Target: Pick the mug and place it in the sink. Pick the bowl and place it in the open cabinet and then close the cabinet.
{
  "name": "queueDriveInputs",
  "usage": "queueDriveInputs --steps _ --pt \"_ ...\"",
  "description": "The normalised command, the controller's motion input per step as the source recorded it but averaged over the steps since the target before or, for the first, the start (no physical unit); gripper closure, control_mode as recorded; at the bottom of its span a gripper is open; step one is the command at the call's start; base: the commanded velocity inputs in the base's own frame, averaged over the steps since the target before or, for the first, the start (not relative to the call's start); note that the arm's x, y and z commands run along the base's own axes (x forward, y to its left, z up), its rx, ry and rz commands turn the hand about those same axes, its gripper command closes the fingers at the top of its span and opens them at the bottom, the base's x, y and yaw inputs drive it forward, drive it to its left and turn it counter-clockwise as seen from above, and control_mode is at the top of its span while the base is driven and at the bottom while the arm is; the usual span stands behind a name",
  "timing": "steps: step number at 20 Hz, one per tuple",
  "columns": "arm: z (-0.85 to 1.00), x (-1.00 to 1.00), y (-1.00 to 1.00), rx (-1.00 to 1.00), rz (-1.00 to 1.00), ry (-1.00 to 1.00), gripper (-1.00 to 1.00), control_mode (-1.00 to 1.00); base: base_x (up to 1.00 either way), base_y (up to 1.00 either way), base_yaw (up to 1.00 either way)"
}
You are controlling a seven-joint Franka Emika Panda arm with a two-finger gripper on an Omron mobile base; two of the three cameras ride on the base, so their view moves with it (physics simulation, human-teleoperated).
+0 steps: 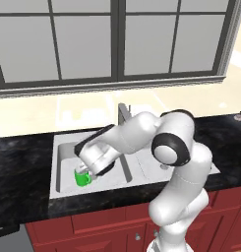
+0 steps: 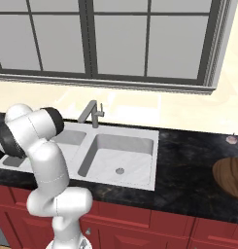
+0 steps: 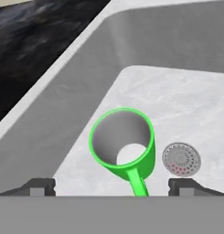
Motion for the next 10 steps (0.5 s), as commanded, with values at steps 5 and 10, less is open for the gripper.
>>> queueDriveInputs --steps 5,10 --pt "0.98 0.0 0.0 -0.09 -0.07 0.02 -1.0 -1.0 0.0 0.0 0.0" --pt "1.0 0.05 0.0 -0.2 0.0 0.01 -1.0 -1.0 0.0 0.0 0.0"
